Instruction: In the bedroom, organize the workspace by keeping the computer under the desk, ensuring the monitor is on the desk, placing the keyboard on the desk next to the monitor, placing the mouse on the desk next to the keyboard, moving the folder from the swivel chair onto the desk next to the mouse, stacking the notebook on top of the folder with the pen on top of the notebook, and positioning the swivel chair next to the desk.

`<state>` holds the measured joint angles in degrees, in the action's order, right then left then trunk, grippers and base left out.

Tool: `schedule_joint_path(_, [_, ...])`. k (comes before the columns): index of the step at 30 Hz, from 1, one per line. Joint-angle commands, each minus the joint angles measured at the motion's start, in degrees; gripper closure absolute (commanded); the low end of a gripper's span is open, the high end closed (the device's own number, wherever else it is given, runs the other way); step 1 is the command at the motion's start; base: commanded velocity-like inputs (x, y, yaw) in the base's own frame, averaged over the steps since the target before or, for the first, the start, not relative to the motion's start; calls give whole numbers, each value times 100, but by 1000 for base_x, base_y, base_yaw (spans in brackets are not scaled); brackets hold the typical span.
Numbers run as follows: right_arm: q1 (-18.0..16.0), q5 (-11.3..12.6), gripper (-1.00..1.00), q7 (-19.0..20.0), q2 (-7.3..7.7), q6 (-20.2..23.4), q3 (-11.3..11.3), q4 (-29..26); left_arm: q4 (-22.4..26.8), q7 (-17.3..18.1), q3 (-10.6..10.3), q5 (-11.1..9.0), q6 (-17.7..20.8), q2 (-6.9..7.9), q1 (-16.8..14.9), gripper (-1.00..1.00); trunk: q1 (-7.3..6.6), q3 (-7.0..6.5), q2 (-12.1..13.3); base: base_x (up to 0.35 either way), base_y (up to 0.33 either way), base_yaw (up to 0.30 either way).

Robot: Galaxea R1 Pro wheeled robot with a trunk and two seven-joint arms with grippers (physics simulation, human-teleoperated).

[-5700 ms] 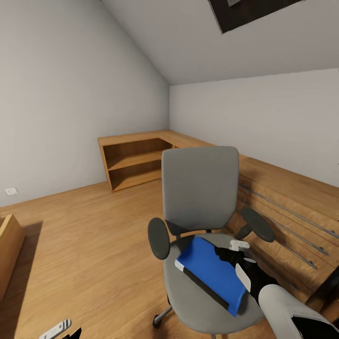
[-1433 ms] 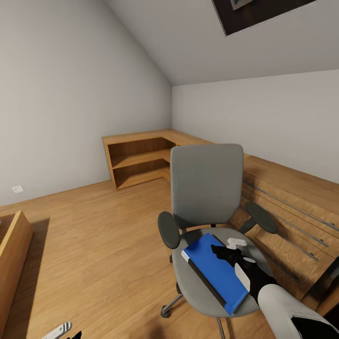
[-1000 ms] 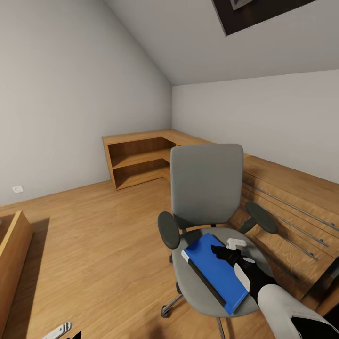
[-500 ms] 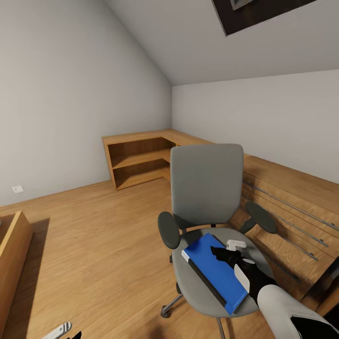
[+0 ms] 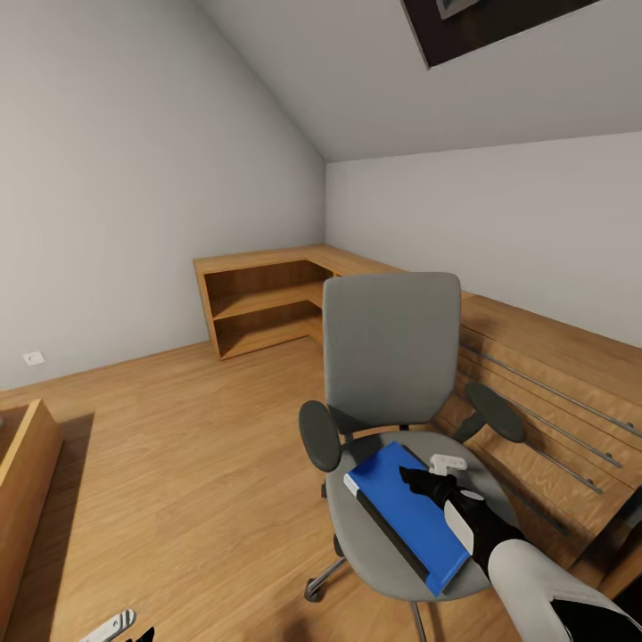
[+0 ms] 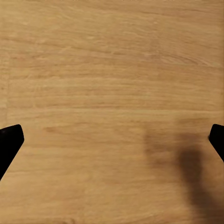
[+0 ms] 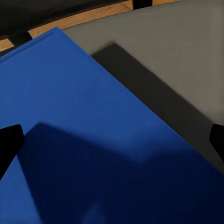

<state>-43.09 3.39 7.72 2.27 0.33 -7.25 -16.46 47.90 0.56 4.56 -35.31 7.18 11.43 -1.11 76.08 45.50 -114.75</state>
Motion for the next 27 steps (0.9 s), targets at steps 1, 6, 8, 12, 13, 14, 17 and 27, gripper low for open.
schedule_joint_path(1, [2, 12, -100, 30, 0, 3, -8, 36, 9, 6, 10, -55, 38, -1, 0, -100, 0, 7, -2, 0, 0, 0])
schedule_joint_path(6, [2, 13, -100, 34, 1, 9, -11, 37, 9, 6, 10, -55, 38, -1, 2, -100, 0, 7, -2, 0, 0, 0])
schedule_joint_path(8, [2, 13, -100, 34, 4, 10, -12, 37, 9, 6, 10, -55, 38, -1, 3, -100, 0, 7, -2, 0, 0, 0])
schedule_joint_path(12, [2, 13, -100, 36, 8, 7, -13, 37, 9, 6, 10, -55, 38, -1, 3, -100, 0, 7, -2, 0, 0, 0])
schedule_joint_path(13, [2, 13, -100, 36, 9, 7, -13, 37, 9, 6, 10, -55, 38, -1, 4, -100, 0, 7, -2, 0, 0, 0])
schedule_joint_path(14, [2, 13, -100, 36, 9, 8, -13, 37, 9, 6, 10, -55, 38, -1, 2, -100, 0, 7, -2, 0, 0, 0])
schedule_joint_path(17, [2, 15, -100, 37, 10, 9, -13, 37, 9, 6, 10, -55, 38, -1, 1, -100, 0, 7, -2, 0, 0, 0])
schedule_joint_path(27, [2, 21, -100, 52, 10, 11, -13, 37, 9, 13, 10, -55, 38, -1, 3, -100, 0, 7, -2, 0, 0, 0])
